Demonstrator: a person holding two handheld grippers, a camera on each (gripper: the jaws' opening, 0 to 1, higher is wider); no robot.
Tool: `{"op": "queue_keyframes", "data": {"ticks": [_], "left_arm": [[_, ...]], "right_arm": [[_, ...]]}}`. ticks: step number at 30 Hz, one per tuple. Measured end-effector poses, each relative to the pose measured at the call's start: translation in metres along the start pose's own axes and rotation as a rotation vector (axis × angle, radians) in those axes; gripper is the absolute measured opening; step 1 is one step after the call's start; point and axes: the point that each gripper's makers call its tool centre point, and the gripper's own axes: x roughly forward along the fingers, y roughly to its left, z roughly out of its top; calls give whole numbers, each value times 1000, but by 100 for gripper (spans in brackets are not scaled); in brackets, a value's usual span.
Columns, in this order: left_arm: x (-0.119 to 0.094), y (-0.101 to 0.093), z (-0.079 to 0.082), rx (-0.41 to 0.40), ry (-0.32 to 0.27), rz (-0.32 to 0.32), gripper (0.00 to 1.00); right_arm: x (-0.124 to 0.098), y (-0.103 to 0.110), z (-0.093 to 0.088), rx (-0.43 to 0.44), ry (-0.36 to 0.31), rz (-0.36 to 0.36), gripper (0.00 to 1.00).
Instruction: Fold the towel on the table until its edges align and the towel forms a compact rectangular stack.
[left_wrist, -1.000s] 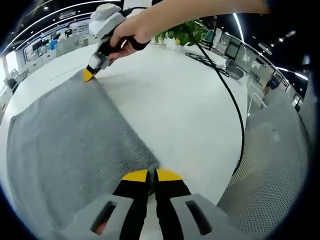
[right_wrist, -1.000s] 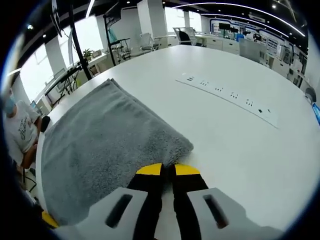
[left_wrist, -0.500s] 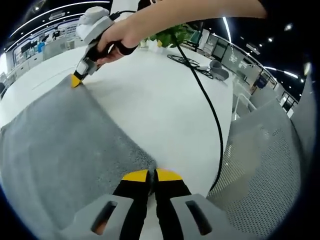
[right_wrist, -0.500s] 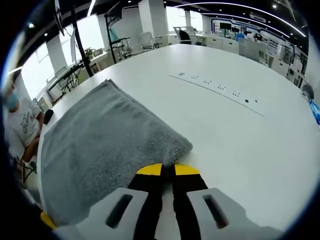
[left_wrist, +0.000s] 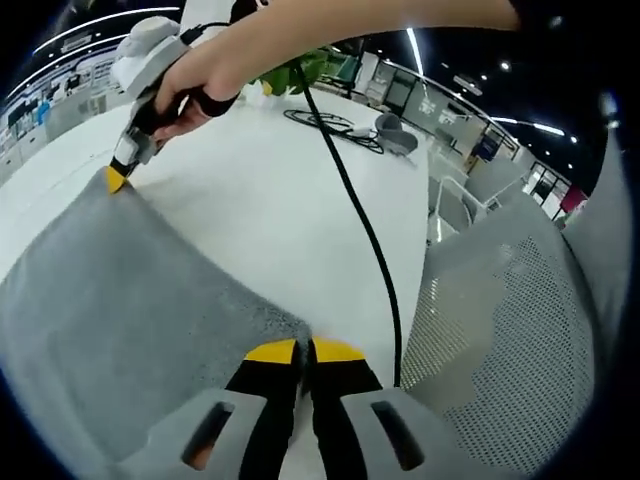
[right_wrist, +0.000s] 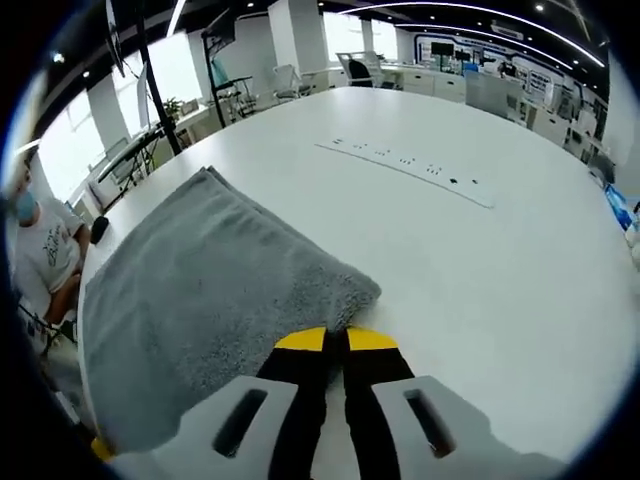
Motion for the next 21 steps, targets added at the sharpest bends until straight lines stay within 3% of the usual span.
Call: {"op": "queue_keyframes", "data": {"ticks": [3, 9, 11, 21], "left_arm": [[9, -9, 6, 33, 4, -22, 4], [24, -22, 21, 65, -5, -49, 4], [30, -27, 28, 111, -25, -78, 4], [56, -47, 53, 130, -41, -112, 4]], "right_arm": [[-1, -13, -7, -22, 12, -22, 2], [-24, -21, -20, -24, 22, -49, 2], [-23, -33, -24, -29, 25, -61, 2], [-41, -72, -45, 24, 27, -111, 2]]}}
